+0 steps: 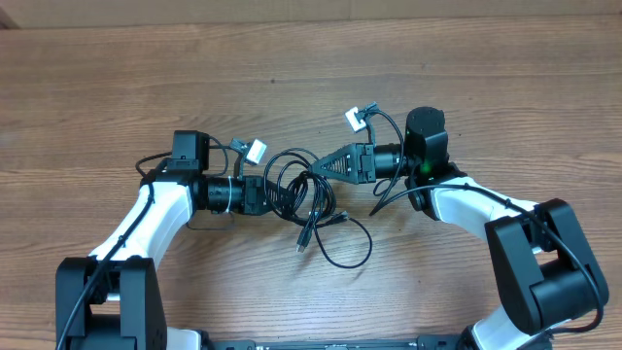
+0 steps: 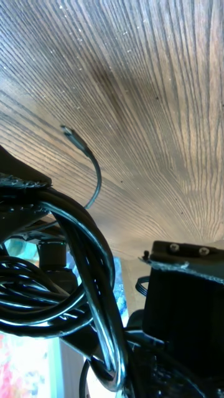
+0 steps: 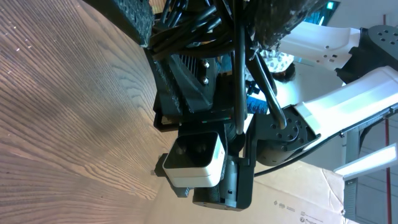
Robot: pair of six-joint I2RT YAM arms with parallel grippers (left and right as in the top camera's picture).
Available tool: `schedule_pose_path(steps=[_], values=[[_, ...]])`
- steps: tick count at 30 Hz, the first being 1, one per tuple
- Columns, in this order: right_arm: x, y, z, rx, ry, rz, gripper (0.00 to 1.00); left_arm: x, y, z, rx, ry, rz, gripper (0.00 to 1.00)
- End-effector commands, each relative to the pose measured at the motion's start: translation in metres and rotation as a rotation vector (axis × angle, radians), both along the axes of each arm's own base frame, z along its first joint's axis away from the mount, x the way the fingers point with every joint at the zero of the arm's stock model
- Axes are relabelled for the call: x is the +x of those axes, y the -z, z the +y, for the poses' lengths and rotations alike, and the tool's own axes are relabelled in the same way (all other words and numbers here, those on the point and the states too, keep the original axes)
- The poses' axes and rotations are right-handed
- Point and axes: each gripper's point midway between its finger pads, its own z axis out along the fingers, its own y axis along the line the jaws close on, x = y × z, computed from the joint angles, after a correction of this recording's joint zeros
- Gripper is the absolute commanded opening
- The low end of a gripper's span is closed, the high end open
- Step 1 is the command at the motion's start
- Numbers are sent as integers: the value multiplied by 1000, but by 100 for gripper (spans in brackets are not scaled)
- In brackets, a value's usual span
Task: Untangle cables
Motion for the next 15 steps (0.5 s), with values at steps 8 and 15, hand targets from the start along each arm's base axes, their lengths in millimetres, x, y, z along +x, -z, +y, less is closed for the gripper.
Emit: schedule_pose_path(steps=[8,15], values=[[-4,-10,7,10,-16,-46,51,1,8,-7,49,-16,46,4],[-6,-10,10,10,-25,-45,40,10,5,-8,39,-40,37,4]])
